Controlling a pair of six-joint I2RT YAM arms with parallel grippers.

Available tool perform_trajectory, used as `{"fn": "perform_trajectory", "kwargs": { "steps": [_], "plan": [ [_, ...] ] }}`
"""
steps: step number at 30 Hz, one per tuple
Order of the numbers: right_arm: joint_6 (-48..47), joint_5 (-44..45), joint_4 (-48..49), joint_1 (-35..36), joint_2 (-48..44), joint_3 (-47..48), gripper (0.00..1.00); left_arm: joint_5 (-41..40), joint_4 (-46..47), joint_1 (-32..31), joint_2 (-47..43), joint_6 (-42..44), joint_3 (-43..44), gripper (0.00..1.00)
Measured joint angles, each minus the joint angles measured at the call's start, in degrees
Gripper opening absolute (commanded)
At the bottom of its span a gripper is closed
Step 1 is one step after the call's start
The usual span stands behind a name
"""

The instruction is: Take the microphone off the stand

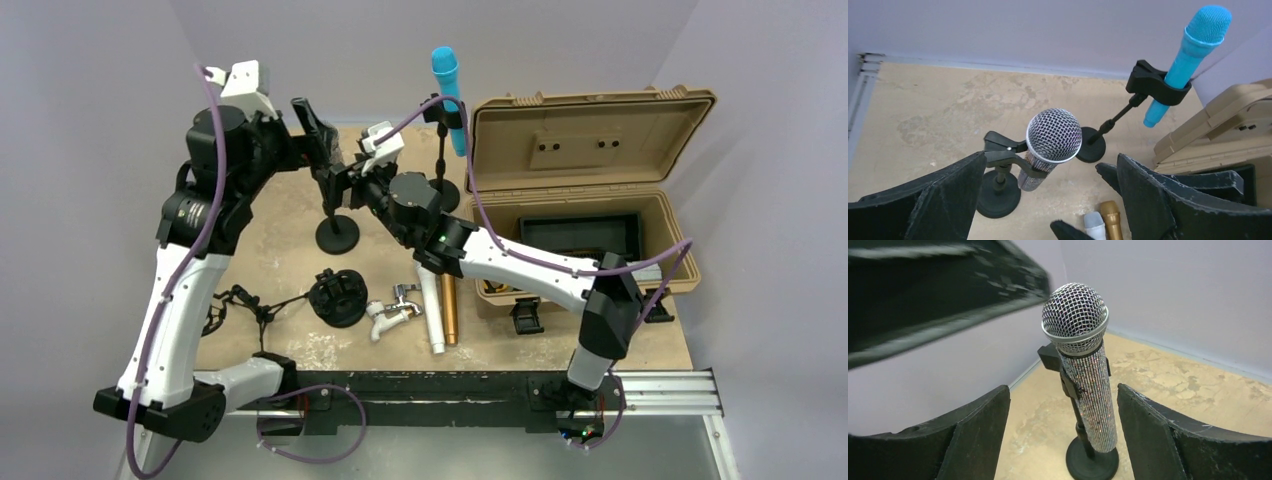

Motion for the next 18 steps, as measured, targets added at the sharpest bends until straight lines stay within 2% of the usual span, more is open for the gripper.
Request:
{"fn": "perform_trajectory", "kwargs": {
  "steps": [8, 14, 18],
  "plan": [
    [-0.22, 6.99, -0.92, -0.2, 8.85, 11.67, 0.78, -5.25, 1.44, 2.97, -5.62, -0.66, -1.16, 1.0],
    [0.09, 13.03, -2.99, -0.26, 16.55, 20.65, 0.77, -1.64, 2.36, 10.93, -3.54, -4.79, -2.56, 1.0],
    [-0.57, 17.07, -4.39, -0.26, 21.07, 25.51, 0.72, 0.13, 2.38, 13.05, -1.57, -6.56, -3.02, 1.0]
  ]
}}
